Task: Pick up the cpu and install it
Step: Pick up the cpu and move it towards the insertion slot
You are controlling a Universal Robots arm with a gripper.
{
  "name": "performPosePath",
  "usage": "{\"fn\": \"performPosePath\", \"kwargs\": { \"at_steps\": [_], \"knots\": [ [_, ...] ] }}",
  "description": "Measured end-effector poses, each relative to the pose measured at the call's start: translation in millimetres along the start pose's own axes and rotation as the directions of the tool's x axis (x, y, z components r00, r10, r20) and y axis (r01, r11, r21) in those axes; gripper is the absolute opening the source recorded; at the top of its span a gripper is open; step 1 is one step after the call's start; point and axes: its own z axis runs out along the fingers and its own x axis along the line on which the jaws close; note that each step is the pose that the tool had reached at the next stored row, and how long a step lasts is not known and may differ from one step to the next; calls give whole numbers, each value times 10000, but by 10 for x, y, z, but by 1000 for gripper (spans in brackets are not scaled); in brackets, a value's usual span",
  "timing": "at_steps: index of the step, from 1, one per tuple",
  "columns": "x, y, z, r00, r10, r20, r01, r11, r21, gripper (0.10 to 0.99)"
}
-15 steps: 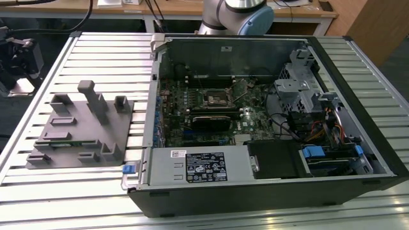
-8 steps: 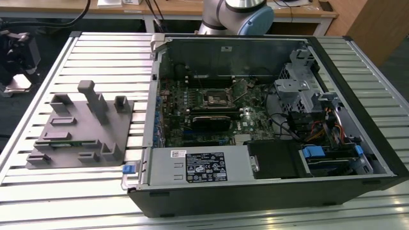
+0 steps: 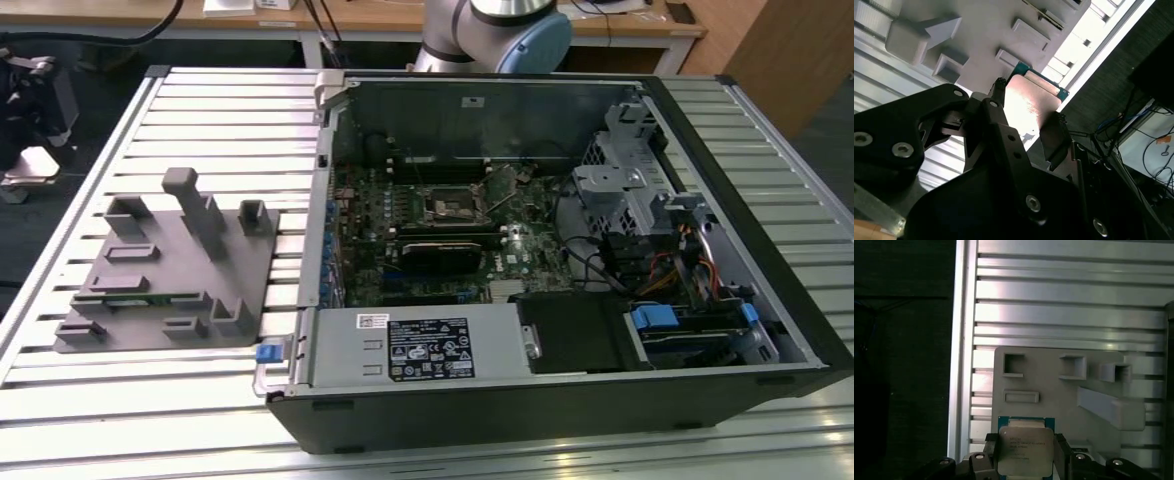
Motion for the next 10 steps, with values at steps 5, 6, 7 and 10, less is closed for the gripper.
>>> {"fn": "performPosePath", "kwargs": {
  "at_steps": [5, 6, 7, 10],
  "knots": [
    [0, 6, -72, 10000, 0, -1, 0, 10000, 1, 529],
    [0, 7, -84, 10000, 1, -1, -1, 10000, 0, 529],
    [-1, 8, -97, 10000, 1, 0, -1, 10000, 1, 529],
    [-1, 12, -135, 10000, 2, 0, -2, 10000, 0, 529]
  ]
}}
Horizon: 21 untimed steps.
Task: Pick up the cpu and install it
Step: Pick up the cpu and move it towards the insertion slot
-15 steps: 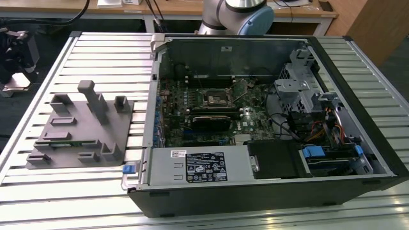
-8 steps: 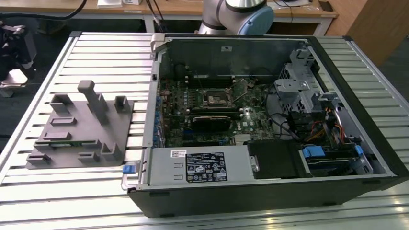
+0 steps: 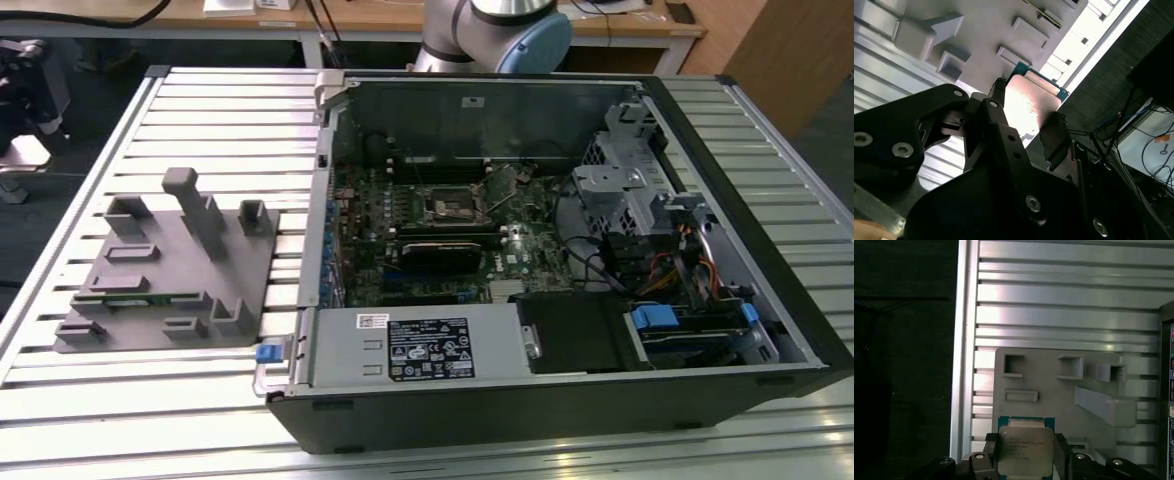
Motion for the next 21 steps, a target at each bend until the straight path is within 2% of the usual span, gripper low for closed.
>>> {"fn": "performPosePath", "kwargs": {
  "at_steps": [8, 17, 21],
  "knots": [
    [-1, 12, -117, 10000, 4, 0, -4, 10000, 0, 529],
    [-2, 19, -283, 10000, 4, -1, -4, 10000, 1, 529],
    [-36, 19, -293, 10000, 4, 1, -4, 10000, -2, 529]
  ]
}}
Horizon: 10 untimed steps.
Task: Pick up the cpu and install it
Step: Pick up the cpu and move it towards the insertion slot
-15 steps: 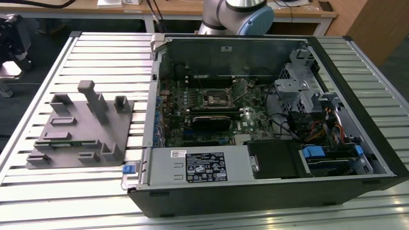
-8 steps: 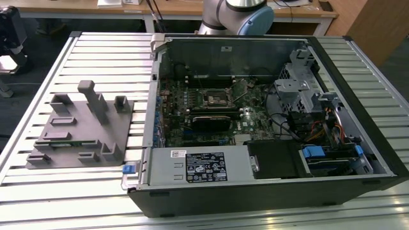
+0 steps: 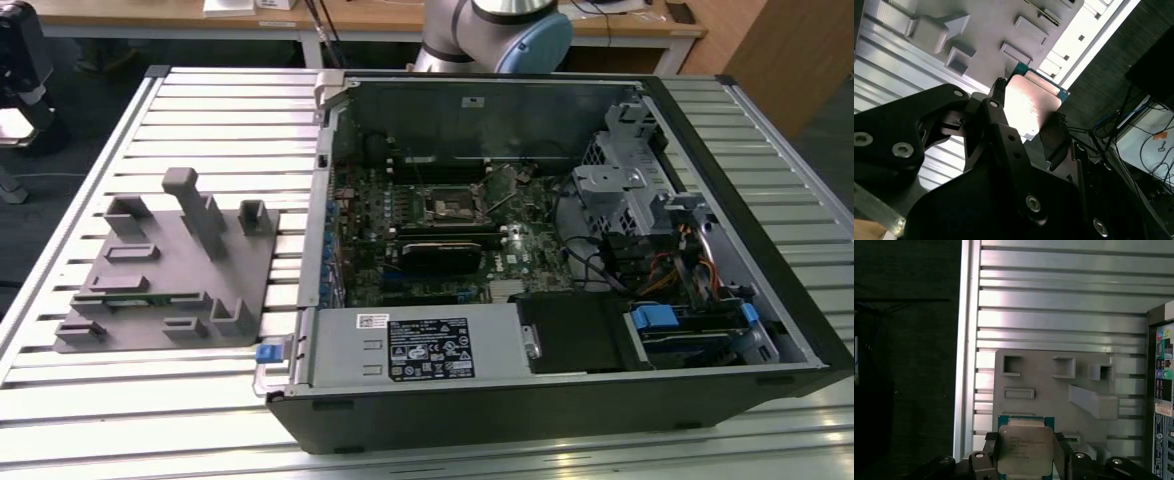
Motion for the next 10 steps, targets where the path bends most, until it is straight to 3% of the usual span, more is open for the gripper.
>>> {"fn": "performPosePath", "kwargs": {
  "at_steps": [10],
  "knots": [
    [-94, -3, 8, 10000, 0, 0, 0, 10000, 0, 529]
  ]
}}
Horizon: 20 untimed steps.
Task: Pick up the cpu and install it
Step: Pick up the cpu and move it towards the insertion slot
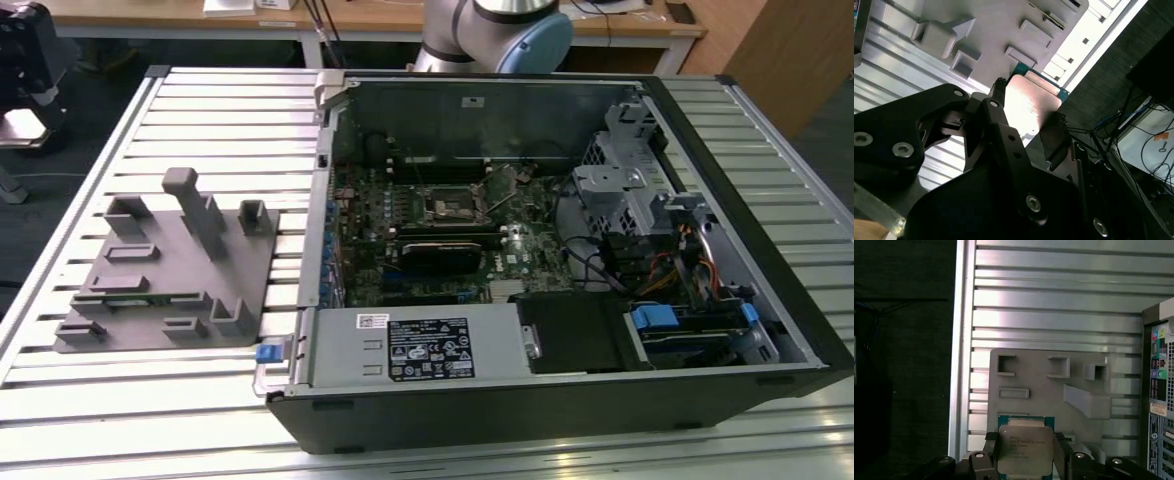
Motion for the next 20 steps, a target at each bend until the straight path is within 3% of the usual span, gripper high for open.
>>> {"fn": "performPosePath", "kwargs": {
  "at_steps": [20],
  "knots": [
    [-146, -4, 29, 10000, 0, -1, 0, 10000, -1, 529]
  ]
}}
